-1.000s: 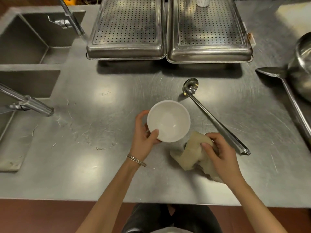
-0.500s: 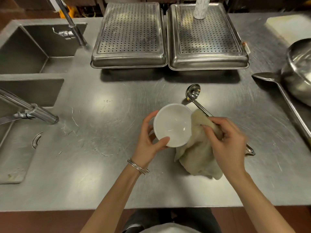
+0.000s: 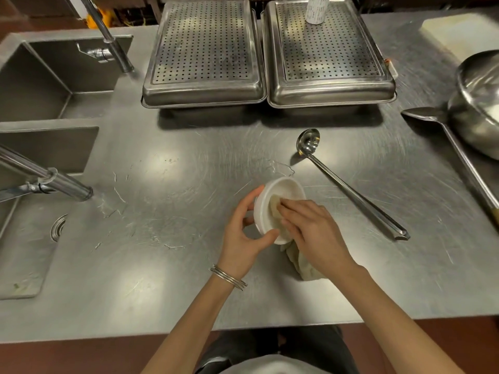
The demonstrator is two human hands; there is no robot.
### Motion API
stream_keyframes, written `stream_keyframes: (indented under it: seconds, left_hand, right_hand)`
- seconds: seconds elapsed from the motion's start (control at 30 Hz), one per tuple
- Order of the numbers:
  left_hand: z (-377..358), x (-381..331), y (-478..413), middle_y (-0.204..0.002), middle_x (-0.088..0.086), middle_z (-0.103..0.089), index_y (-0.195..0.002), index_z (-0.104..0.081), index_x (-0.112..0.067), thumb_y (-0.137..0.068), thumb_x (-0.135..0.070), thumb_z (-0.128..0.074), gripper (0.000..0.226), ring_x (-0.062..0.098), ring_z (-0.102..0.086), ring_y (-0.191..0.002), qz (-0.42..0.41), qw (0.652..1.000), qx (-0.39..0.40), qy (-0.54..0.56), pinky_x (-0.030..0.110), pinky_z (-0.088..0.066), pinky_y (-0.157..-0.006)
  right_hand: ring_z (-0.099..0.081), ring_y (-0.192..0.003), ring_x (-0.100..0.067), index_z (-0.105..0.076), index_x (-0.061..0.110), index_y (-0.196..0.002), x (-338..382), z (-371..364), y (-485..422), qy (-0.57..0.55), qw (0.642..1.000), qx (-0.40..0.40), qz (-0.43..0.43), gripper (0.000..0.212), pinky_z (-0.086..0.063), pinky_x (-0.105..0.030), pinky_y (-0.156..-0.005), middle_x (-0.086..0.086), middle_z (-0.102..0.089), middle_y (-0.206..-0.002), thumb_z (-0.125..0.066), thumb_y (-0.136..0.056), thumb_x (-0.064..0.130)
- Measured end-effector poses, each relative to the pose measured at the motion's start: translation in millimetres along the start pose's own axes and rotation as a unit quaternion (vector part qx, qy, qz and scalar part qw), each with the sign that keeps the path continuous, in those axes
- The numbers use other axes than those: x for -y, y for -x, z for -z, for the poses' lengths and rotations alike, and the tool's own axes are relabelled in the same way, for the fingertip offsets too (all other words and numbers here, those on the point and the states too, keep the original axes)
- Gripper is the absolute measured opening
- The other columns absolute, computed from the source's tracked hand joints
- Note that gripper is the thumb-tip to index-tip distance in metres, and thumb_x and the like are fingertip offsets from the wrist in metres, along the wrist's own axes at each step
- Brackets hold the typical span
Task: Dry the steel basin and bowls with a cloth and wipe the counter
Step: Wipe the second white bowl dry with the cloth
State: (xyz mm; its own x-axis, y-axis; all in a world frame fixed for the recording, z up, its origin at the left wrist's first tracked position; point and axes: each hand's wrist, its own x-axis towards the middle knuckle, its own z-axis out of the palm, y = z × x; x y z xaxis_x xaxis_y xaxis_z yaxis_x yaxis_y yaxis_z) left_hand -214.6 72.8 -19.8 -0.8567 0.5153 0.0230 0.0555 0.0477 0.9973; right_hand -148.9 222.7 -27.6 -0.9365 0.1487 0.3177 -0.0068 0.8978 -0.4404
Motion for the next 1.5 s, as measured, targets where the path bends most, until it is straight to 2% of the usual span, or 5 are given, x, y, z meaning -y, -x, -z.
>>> stream_keyframes:
  seconds: [0.47,0.77,1.07,1.27,1.5]
  left_hand:
    - [3,14,8,-0.111,0.002,-0.057,-0.112,-0.053,-0.050,-0.060,-0.011,-0.073,0.068,0.025,-0.055,-0.106,0.166,0.982,0.042,0.075,0.040,-0.059,-0.063]
    - [-5,14,-6,-0.115,0.001,-0.056,-0.115,-0.052,-0.039,-0.069,0.009,-0.072,0.070,0.018,-0.056,-0.102,0.180,0.975,0.005,0.127,0.032,-0.057,-0.058]
    - [-1,17,-16,-0.122,0.006,-0.052,-0.113,-0.053,-0.043,-0.059,-0.004,-0.062,0.068,0.026,-0.055,-0.108,0.254,0.956,0.069,0.131,0.032,-0.056,-0.058]
    - [8,18,-22,-0.119,-0.001,-0.054,-0.113,-0.052,-0.044,-0.077,0.013,-0.056,0.068,0.018,-0.056,-0.103,0.262,0.949,0.021,0.174,0.032,-0.056,-0.060]
    - [5,12,-19,-0.122,0.003,-0.056,-0.127,-0.050,-0.038,-0.077,0.007,-0.059,0.067,0.020,-0.057,-0.108,0.261,0.954,0.072,0.125,0.032,-0.056,-0.062]
  right_hand:
    - [-0.045,-0.103,-0.015,-0.069,0.024,-0.101,-37,2,19,0.098,0.962,0.131,0.220,0.029,-0.051,-0.030,-0.065,0.006,-0.067,-0.105,-0.053,-0.077,0.023]
    - [-0.061,-0.091,-0.024,-0.071,0.014,-0.101,-11,-29,24,-0.066,0.994,0.080,0.024,0.040,-0.042,-0.022,-0.081,-0.005,-0.068,-0.103,-0.066,-0.063,0.000]
    - [-0.048,-0.104,-0.020,-0.062,0.021,-0.108,-63,-2,17,0.179,0.944,0.115,0.252,0.029,-0.037,-0.031,-0.072,0.004,-0.066,-0.108,-0.045,-0.086,0.012]
    - [-0.045,-0.113,-0.021,-0.059,0.022,-0.116,-41,13,17,0.071,0.993,-0.097,-0.006,0.043,-0.023,-0.012,-0.103,0.001,-0.048,-0.121,-0.037,-0.083,0.005]
    - [-0.039,-0.116,-0.015,-0.053,0.042,-0.119,-20,-5,-2,0.085,0.992,0.047,0.081,0.038,-0.041,-0.028,-0.095,0.015,-0.043,-0.123,-0.054,-0.089,0.020]
